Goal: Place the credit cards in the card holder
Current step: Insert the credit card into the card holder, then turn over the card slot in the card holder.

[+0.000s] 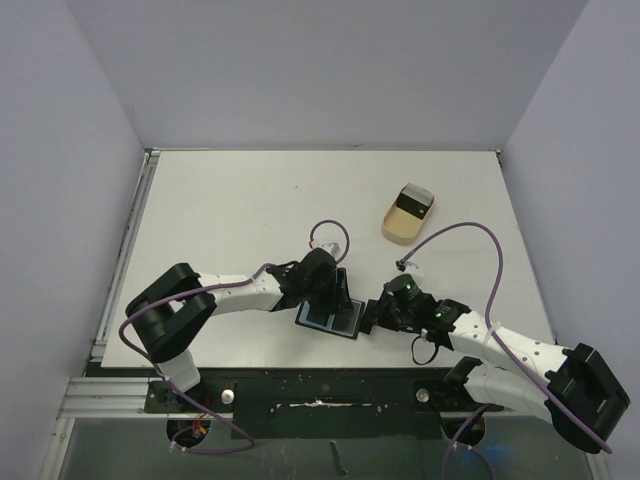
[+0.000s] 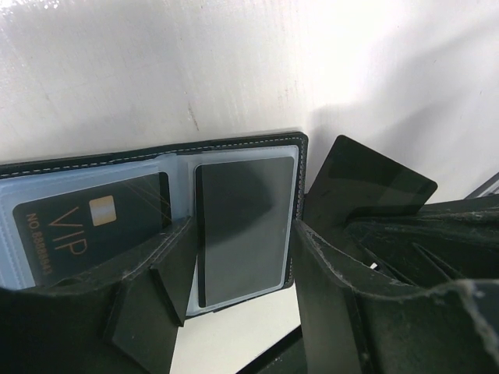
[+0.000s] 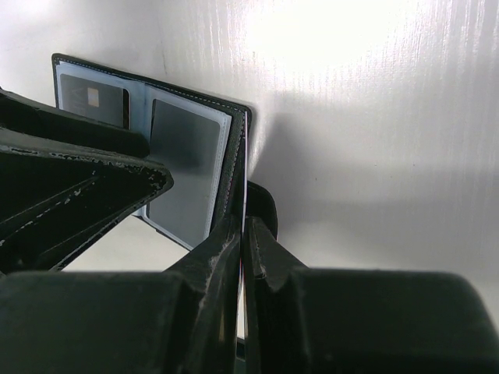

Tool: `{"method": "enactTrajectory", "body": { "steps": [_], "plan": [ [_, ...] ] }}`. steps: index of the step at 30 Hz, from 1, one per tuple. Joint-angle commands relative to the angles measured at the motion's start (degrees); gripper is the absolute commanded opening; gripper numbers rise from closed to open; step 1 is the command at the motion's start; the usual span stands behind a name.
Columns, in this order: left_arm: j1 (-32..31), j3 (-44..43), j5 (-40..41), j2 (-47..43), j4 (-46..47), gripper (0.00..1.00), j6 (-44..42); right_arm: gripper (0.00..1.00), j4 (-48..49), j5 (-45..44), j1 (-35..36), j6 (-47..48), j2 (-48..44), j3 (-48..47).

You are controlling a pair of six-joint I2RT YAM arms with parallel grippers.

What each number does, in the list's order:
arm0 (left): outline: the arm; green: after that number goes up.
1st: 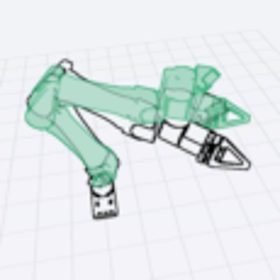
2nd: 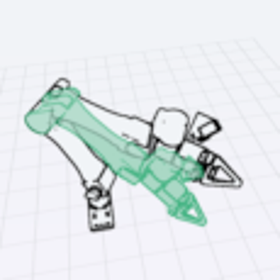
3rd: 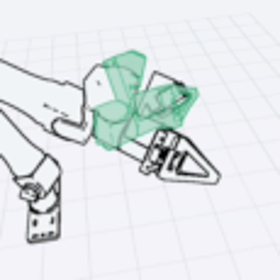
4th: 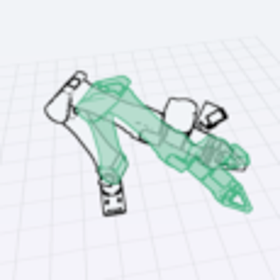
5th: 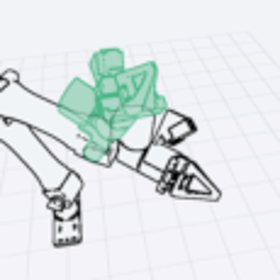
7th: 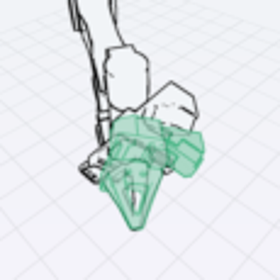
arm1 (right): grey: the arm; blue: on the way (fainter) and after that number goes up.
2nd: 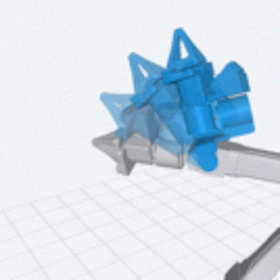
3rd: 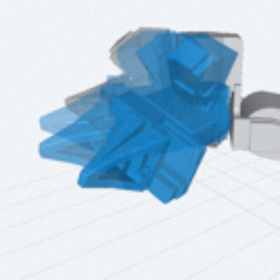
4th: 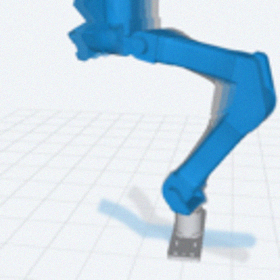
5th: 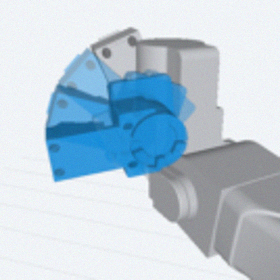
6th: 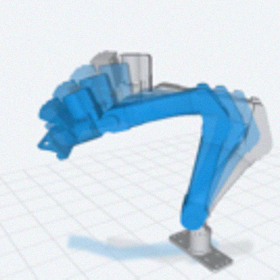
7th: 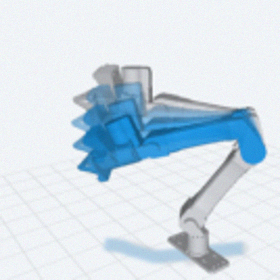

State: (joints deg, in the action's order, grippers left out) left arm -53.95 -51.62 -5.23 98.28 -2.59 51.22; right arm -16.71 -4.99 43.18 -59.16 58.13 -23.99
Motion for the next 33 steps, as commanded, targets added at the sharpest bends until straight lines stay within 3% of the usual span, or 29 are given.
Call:
{"method": "enactTrajectory", "body": {
  "steps": [1, 13, 33],
  "plan": [
    [0.0, -3.0, 0.0, -3.2, -1.6, 0.50, -0.6, 0.00, 0.8, -2.1, 0.0, 1.4, 0.7, 0.4],
    [8.1, -1.0, 4.6, -11.6, -11.1, 0.54, -4.0, 0.00, -0.2, -2.5, -1.0, 3.7, 1.0, -1.5],
    [11.3, 5.5, -3.5, -12.8, -5.9, 0.57, -4.4, 0.00, 0.6, -1.6, -1.2, 4.0, 2.1, -1.7]
  ]
}}
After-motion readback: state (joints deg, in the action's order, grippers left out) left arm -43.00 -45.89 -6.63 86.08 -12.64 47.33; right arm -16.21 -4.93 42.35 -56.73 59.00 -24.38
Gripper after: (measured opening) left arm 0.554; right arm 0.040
